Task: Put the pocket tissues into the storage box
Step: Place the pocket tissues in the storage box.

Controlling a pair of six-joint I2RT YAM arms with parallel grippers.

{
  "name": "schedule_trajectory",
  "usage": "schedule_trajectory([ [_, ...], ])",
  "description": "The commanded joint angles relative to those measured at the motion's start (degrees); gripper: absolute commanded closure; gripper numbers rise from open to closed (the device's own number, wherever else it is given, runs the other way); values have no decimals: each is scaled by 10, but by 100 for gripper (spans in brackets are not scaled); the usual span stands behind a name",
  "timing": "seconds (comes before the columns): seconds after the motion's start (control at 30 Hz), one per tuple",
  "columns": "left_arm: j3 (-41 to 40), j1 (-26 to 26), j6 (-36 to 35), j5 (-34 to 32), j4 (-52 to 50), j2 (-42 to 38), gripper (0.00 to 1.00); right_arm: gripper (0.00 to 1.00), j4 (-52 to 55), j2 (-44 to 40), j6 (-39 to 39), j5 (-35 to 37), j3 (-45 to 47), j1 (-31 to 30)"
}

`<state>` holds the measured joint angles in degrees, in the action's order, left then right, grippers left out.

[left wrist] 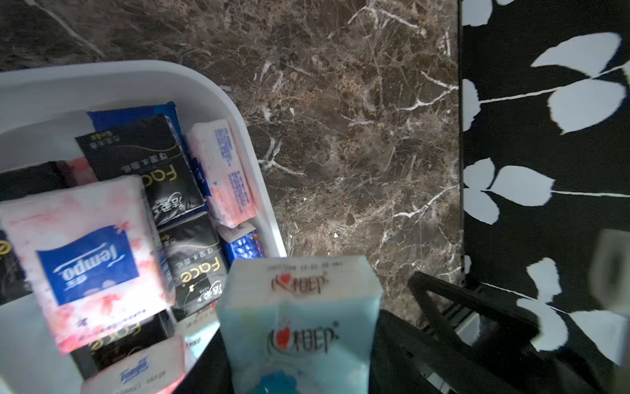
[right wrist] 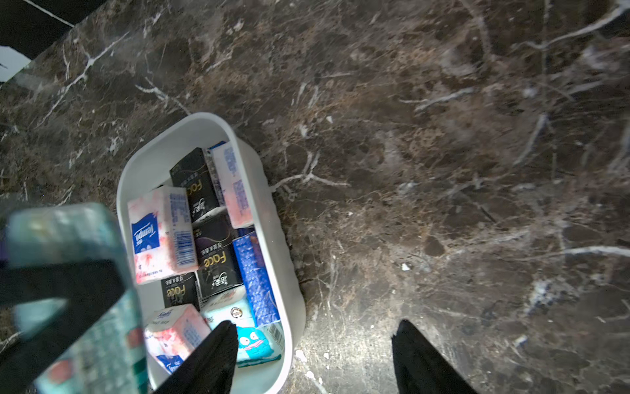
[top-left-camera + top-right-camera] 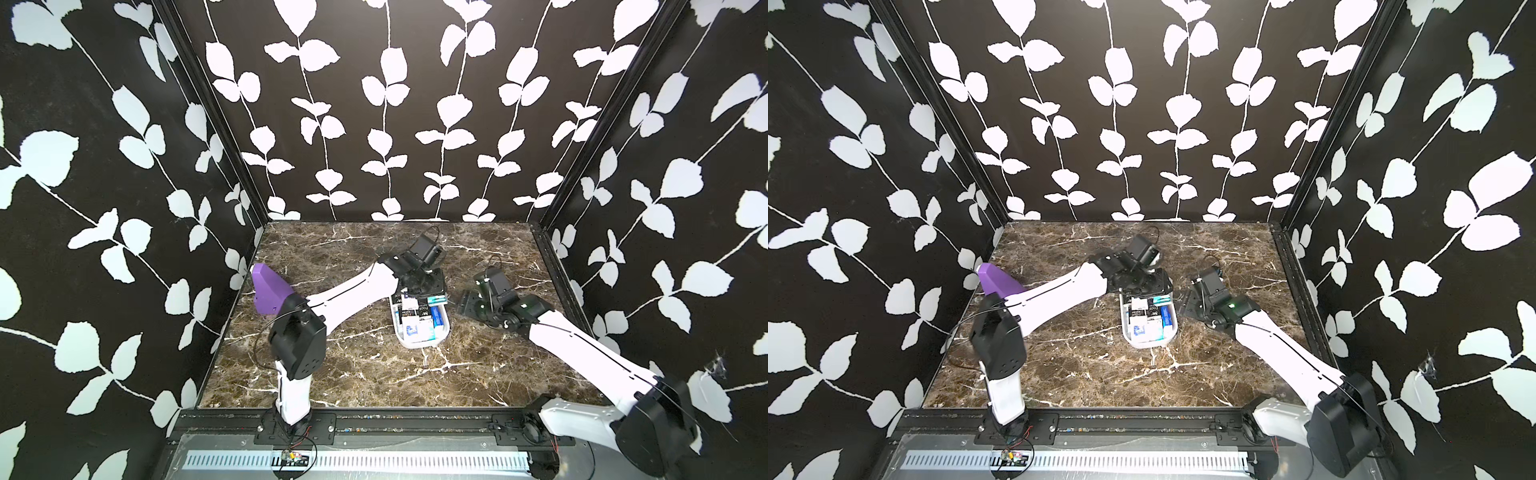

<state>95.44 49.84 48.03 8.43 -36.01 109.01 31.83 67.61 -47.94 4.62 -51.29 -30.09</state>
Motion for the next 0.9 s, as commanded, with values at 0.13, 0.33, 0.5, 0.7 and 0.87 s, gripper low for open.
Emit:
schedule_trajectory([
  [0.13,-15,23,23,-63,-45,30,54,27,26,-64,12,35,32,38],
  [0.33,-35,44,38,-80,-58,26,53,27,24,-68,13,25,43,58],
  [0.5,-65,49,55,-88,-54,12,53,27,13,-58,8,14,47,59],
  [0.7,-79,52,73,-71,-56,10,26,27,7,-50,12,14,46,59],
  [0.87,-48,51,41,-104,-59,-16,1,26,-3,-15,40,26,32,68],
])
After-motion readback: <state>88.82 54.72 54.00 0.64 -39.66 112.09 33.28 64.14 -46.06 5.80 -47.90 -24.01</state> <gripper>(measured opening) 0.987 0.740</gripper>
